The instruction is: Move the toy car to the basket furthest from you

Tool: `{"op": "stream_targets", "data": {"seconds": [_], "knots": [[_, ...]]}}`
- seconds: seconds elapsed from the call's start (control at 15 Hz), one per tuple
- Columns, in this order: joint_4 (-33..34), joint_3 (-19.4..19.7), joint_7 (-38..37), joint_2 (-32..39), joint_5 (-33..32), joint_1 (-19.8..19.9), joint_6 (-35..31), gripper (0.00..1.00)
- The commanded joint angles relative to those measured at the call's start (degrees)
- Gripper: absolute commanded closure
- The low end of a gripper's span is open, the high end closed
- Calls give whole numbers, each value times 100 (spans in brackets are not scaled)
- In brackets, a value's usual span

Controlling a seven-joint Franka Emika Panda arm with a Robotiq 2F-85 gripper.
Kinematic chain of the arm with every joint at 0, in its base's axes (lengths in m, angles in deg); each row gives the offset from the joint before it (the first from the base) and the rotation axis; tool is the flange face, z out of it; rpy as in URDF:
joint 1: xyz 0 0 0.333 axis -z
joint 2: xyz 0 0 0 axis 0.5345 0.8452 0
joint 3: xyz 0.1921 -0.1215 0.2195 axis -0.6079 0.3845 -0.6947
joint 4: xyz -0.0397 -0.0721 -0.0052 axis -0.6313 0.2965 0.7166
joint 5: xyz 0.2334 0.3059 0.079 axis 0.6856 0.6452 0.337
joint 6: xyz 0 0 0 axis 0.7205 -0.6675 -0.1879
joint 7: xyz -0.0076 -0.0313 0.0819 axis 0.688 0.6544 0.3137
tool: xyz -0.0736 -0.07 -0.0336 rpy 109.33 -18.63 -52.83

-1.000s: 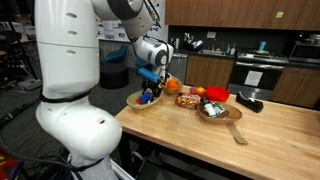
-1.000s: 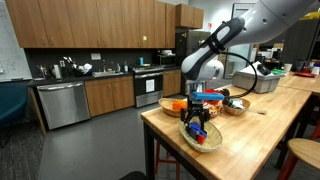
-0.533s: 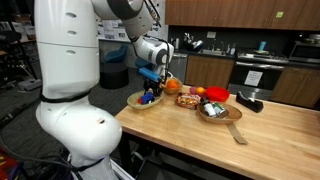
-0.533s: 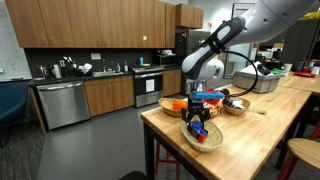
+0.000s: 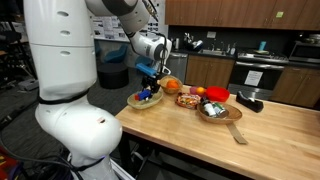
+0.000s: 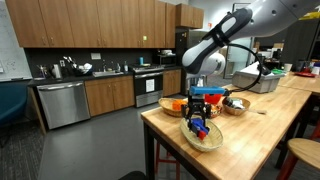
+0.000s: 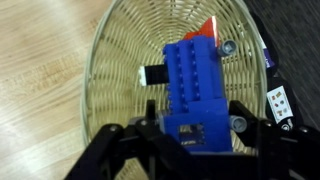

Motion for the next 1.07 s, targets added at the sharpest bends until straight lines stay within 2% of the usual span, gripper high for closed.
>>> {"op": "stream_targets", "data": {"seconds": [0.0,0.53,1.0], "knots": [[-332,-77,-218,-690,-4,-75,76,53],[-681,-90,-452,-2013,-63,89,30,53],[-888,49,-779,-3070,-46,522,-73,53]]}}
